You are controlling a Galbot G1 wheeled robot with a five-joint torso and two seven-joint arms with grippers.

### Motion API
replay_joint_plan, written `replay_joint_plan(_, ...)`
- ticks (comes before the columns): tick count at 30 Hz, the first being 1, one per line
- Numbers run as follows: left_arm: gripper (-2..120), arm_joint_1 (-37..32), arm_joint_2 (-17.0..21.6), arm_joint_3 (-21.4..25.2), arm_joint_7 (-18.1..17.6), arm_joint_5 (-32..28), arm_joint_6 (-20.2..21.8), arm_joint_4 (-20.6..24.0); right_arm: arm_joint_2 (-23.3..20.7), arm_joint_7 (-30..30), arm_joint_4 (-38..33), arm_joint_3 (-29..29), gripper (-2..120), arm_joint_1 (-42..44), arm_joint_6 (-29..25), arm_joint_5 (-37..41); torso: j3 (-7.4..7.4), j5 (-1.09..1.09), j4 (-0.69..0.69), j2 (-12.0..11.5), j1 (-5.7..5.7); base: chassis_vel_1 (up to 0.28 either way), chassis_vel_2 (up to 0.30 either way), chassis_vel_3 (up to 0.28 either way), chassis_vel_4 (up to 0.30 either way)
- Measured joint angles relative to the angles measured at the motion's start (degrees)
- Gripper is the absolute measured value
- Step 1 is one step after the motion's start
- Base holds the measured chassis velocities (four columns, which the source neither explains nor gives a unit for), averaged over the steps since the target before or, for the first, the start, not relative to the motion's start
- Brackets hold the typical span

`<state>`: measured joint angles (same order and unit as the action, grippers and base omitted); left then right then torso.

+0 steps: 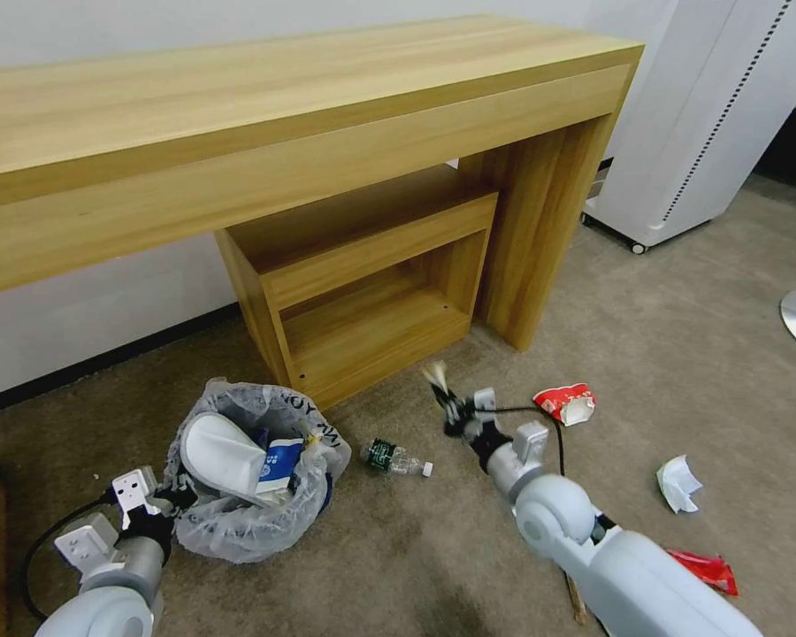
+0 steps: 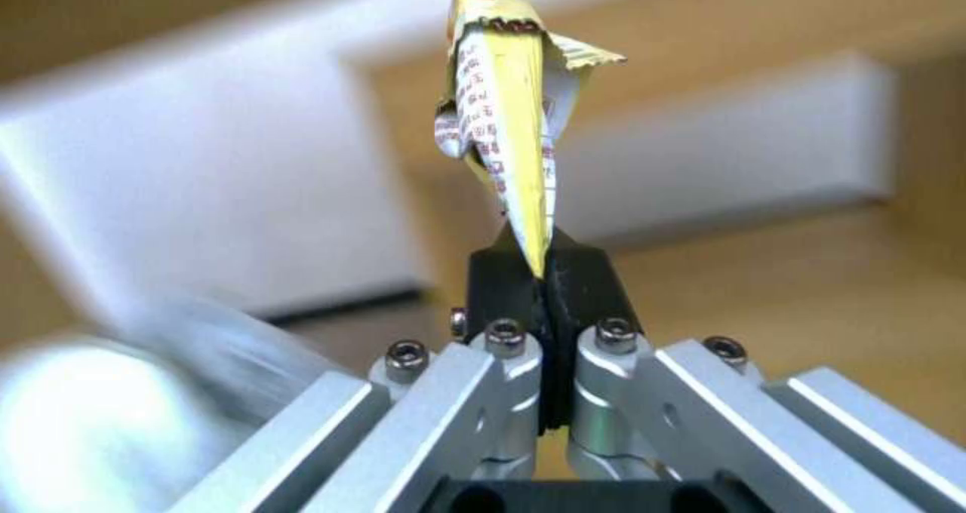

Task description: Pick up the trash bin and place the garbage on the floor into it.

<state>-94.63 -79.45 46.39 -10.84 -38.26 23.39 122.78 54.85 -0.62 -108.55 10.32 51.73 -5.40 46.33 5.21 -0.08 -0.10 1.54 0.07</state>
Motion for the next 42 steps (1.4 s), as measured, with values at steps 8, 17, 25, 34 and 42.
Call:
replay_joint_plan(8, 1, -0.55, -0.55, 0.03, -0.36, 0.14, 0.77, 1.95, -2.52, -6.55, -5.55, 11.39, 0, -10.82, -0.38, 7.2, 0.0, -0.01, 0.0, 0.0, 0.0, 0.0, 0.0, 0.0, 0.0)
replay_joint_plan(17, 1, -0.83, -1.73, -0.34, -0.48, 0.94, 1.01, 3.35, -0.2, 4.88, -7.48, 24.37, 0, -20.27, 10.45, 15.12, 0.0, -0.01, 0.0, 0.0, 0.0, 0.0, 0.0, 0.0, 0.0)
replay_joint_plan(25, 1, -1.2, -2.75, -0.51, -0.18, 1.9, 1.02, 3.81, 6.87, 15.06, -0.93, 33.91, 0, -27.88, 15.22, 18.26, 0.0, -0.01, 0.0, 0.0, 0.0, 0.0, 0.0, 0.0, 0.0)
replay_joint_plan(34, 1, -1.21, -2.98, -0.16, -0.12, 1.91, 0.78, 3.92, 15.5, 24.52, 2.57, 38.63, 0, -32.93, 20.75, 20.58, 0.0, -0.02, 0.02, 0.0, 0.0, 0.0, 0.0, 0.0, 0.0)
replay_joint_plan(42, 1, -0.44, -2.88, -0.02, -0.08, 1.58, 0.44, 2.99, 16.96, 33.66, 3.65, 39.9, 0, -32.59, 28.19, 20.38, 0.0, -0.01, 0.0, 0.0, 0.0, 0.0, 0.0, 0.0, 0.0)
